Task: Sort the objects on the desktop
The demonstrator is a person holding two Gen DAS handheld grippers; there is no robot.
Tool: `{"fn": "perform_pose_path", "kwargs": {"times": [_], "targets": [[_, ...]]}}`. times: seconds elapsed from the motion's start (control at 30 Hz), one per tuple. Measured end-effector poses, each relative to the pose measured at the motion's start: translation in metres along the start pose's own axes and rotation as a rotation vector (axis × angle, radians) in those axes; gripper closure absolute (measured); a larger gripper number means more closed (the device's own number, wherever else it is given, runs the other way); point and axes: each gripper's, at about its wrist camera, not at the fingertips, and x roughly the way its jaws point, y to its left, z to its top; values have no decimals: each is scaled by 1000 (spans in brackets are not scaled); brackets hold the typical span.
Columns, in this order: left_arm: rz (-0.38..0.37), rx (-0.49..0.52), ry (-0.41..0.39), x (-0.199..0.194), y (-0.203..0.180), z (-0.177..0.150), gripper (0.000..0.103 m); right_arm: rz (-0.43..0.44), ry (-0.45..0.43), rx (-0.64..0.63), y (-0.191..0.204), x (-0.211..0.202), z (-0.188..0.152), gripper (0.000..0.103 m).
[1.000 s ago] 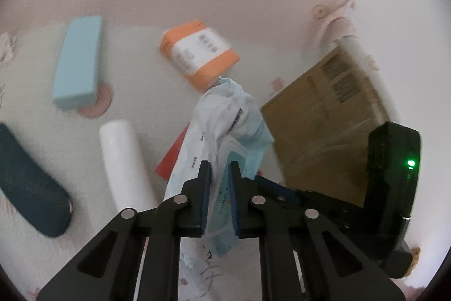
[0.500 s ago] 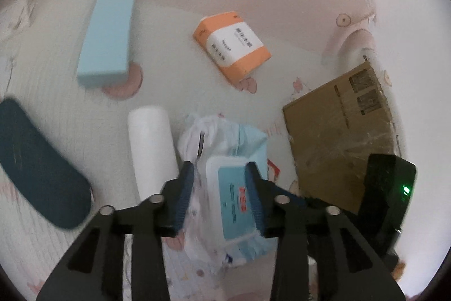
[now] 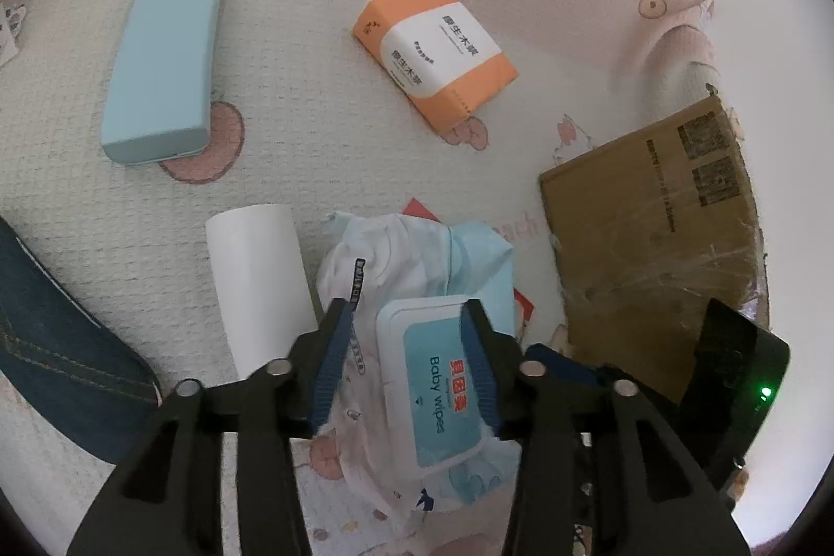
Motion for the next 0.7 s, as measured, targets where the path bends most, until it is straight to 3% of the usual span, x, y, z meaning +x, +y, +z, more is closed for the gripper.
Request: {"fn": "perform_pose_path", "kwargs": {"times": [0.23,0.3,0.37,0.5,0.7], "targets": [[33,53,-32,10,-5,16,48,12,25,-2,3,11,1,35],[123,94,-28,19,-10,27,48,5,26,-10,5,12,2,35],[161,148,22,33,-13,35,48,-1,31,-26,7,14,4,35],[60,122,146,43,-12,30,48,-5,34,-28,7,14,3,35],[87,88,163,36,-8,6,48,-1,52,0,3,10,-5,35]]}}
